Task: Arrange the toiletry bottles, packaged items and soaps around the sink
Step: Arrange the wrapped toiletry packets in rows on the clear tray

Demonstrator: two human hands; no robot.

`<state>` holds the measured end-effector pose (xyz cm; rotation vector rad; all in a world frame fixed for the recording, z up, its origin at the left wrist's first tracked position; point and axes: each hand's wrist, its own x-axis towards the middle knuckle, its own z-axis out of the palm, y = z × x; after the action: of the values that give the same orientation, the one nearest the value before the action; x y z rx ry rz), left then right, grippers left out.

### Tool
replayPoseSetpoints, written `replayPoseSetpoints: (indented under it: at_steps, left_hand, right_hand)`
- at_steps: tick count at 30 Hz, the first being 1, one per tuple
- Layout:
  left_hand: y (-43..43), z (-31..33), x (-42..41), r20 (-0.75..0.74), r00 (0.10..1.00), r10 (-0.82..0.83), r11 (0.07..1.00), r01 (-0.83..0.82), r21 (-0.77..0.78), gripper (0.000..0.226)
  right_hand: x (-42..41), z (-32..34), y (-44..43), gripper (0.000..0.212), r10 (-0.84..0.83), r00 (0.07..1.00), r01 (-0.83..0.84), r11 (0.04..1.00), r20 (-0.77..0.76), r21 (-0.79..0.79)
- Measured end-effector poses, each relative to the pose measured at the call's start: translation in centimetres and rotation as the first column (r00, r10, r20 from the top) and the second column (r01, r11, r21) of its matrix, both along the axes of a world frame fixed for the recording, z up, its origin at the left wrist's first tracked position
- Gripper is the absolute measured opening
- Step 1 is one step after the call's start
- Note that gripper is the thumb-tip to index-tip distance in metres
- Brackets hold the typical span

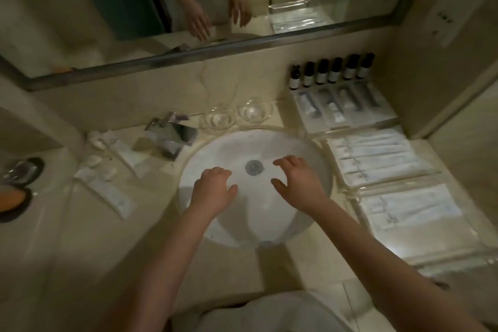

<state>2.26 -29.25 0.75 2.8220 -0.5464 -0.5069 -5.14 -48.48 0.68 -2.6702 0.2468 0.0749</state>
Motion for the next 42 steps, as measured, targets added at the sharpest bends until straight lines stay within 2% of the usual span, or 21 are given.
replayPoseSetpoints:
  at_steps: [4,9,13,16,26,30,33,35,38,42]
  left_hand:
    - [8.3,-1.1,1.6,-0.073,0.984,0.16,0.985,-0.155,0.077,0.052]
    - [17.8,-2.3,3.9,-0.133,0.929,0.344,0.929,-0.316,0.194,0.051]
    - [24.0,-2.7,6.0,-0.141,0.86,0.49,0.868,-0.467,0.169,0.045]
    - [27.0,-3.1,7.7,-0.168,0.802,0.573,0.82,-0.562,0.108,0.043]
    - [29.8,-5.4,12.8,-0.295,0.612,0.734,0.637,-0.771,-0.018,0.053]
    - [29.7,-6.1,14.3,-0.235,0.579,0.781,0.589,-0.807,-0.032,0.053]
    - [29.5,-6.2,14.5,-0.183,0.569,0.802,0.571,-0.82,-0.049,0.046]
    - [29.4,-6.6,14.9,-0.245,0.542,0.804,0.538,-0.838,-0.087,0.036]
    - [29.2,-6.7,15.7,-0.337,0.493,0.802,0.499,-0.863,-0.078,0.029]
    - [29.1,-5.9,16.2,-0.427,0.456,0.781,0.464,-0.881,-0.092,0.031]
  right_hand:
    - [3.8,-0.2,6.5,0.044,0.176,0.98,-0.17,0.983,-0.096,0.067]
    - [8.9,-0.7,14.6,0.044,0.366,0.903,-0.365,0.93,-0.223,0.048]
    - [13.5,-1.2,20.4,0.045,0.463,0.837,-0.49,0.871,-0.293,-0.025]
    - [17.0,-1.6,23.9,0.047,0.482,0.816,-0.525,0.849,-0.319,-0.059]
    - [25.4,-4.6,31.3,0.064,0.418,0.811,-0.478,0.877,-0.408,-0.052]
    - [27.3,-5.6,33.2,0.07,0.343,0.853,-0.389,0.92,-0.394,-0.042]
    - [28.4,-6.3,34.0,0.062,0.276,0.894,-0.325,0.941,-0.353,-0.088]
    - [29.0,-6.8,34.3,0.056,0.23,0.903,-0.285,0.953,-0.362,-0.105]
    - [29.6,-7.0,34.4,0.042,0.134,0.896,-0.149,0.989,-0.423,-0.003]
    - [29.8,-7.1,33.9,0.028,0.125,0.876,-0.083,0.991,-0.465,0.109]
